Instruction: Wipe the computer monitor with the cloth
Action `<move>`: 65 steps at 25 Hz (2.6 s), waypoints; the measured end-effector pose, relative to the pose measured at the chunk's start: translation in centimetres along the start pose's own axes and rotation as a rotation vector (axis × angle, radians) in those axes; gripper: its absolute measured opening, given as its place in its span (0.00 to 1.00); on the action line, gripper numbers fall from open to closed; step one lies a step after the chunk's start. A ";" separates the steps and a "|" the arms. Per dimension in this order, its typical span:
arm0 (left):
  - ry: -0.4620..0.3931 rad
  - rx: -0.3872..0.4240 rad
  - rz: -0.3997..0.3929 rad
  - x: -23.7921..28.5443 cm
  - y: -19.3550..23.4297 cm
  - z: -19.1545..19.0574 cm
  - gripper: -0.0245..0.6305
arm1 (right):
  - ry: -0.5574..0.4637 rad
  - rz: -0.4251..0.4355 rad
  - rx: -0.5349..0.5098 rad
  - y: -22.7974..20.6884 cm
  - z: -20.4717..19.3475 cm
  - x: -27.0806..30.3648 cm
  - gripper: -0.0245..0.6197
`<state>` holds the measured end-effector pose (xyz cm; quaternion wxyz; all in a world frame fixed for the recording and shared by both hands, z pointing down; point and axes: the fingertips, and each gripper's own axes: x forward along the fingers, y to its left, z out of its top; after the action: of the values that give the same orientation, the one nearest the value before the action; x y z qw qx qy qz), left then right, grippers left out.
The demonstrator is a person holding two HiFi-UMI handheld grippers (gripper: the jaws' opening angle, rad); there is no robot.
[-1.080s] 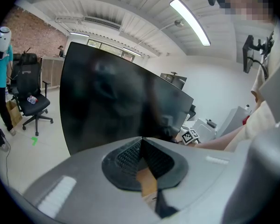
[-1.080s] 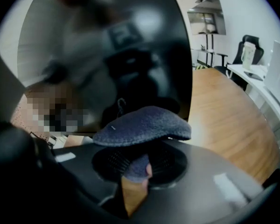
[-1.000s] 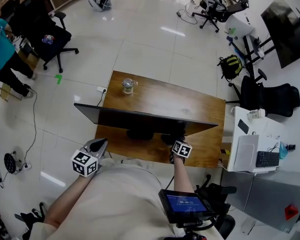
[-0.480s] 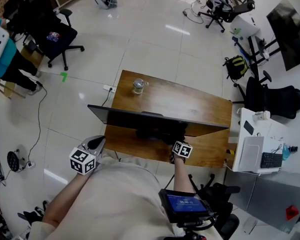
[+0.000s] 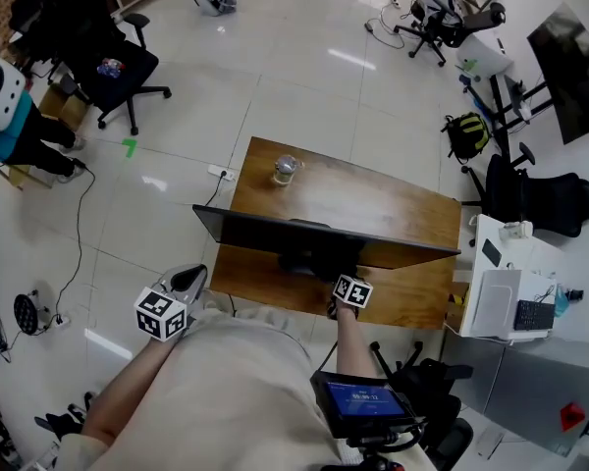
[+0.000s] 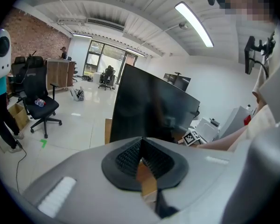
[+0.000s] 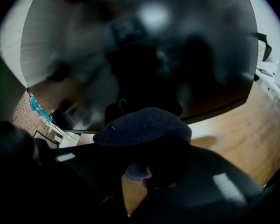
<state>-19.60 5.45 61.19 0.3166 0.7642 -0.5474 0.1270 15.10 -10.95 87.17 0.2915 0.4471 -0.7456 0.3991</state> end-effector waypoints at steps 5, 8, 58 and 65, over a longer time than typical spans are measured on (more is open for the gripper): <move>0.003 -0.006 -0.004 -0.9 0.6 -0.4 0.04 | 0.014 0.016 -0.011 2.3 -0.4 0.7 0.17; 0.003 -0.015 -0.004 -1.3 0.8 -0.8 0.04 | 0.029 0.032 -0.031 3.9 -0.7 1.0 0.17; -0.074 -0.083 0.024 -11.1 14.8 -2.4 0.04 | 0.169 0.076 -0.239 26.4 -4.7 8.7 0.17; -0.071 -0.090 0.035 -13.1 16.6 -3.5 0.04 | 0.158 0.072 -0.245 29.0 -5.2 9.9 0.17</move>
<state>-39.13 14.19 62.49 0.3286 0.7436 -0.5767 0.0806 -14.79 -2.59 87.95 0.3870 0.3483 -0.7792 0.3491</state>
